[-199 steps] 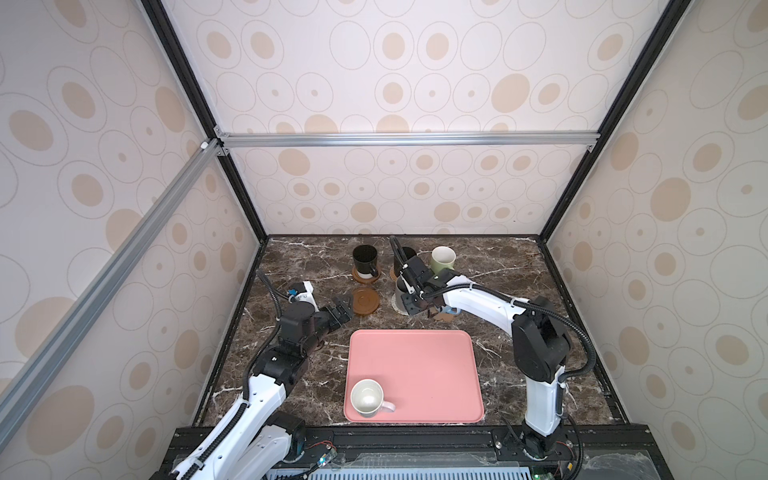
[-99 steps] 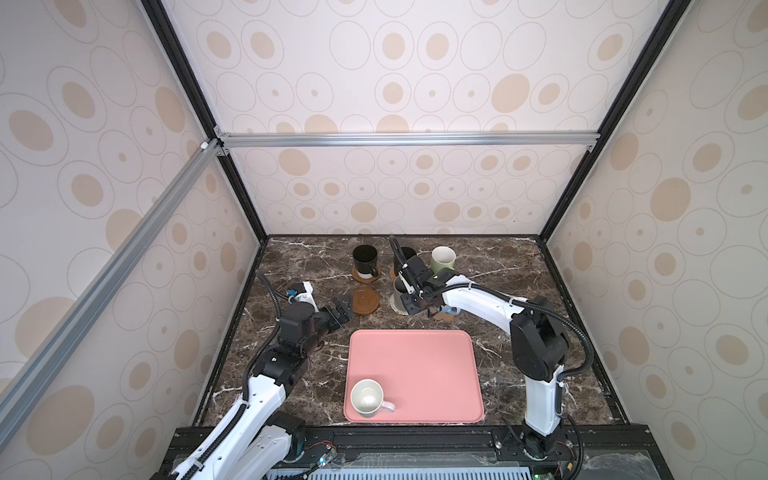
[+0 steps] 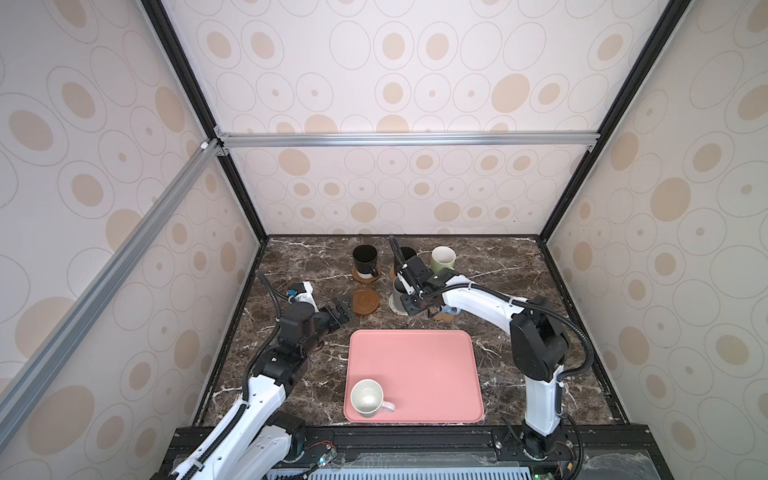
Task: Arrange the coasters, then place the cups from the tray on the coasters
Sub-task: 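Lower the grey mug onto the woven coaster with the right gripper, then raise the open right gripper while the left gripper reaches the white mug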
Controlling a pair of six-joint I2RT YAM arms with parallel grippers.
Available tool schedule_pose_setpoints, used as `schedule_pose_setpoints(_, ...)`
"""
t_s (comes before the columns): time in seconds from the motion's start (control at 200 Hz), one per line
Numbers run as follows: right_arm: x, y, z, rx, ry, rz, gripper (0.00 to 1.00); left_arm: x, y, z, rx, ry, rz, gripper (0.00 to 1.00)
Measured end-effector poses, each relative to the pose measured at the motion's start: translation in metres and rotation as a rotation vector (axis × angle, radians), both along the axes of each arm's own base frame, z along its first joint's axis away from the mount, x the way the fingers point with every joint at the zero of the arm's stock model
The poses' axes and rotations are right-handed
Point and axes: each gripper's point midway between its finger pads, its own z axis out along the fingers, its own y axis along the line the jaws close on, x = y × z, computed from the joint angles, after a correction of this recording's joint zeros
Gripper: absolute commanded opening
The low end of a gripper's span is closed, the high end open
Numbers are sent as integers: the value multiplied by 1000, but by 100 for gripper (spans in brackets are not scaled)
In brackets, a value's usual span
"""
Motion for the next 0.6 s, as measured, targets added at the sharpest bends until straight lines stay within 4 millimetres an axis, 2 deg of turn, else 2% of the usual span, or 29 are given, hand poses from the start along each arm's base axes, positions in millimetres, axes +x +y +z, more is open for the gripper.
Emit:
schedule_pose_setpoints(0.44, -2, -7, -1, -29, 5, -10, 37, -2, 2, -5, 24, 44, 4, 100)
schedule_pose_setpoints(0.6, -4, -9, 9, -24, -3, -8, 39, 5, 2, 14, 68, 68, 2, 100)
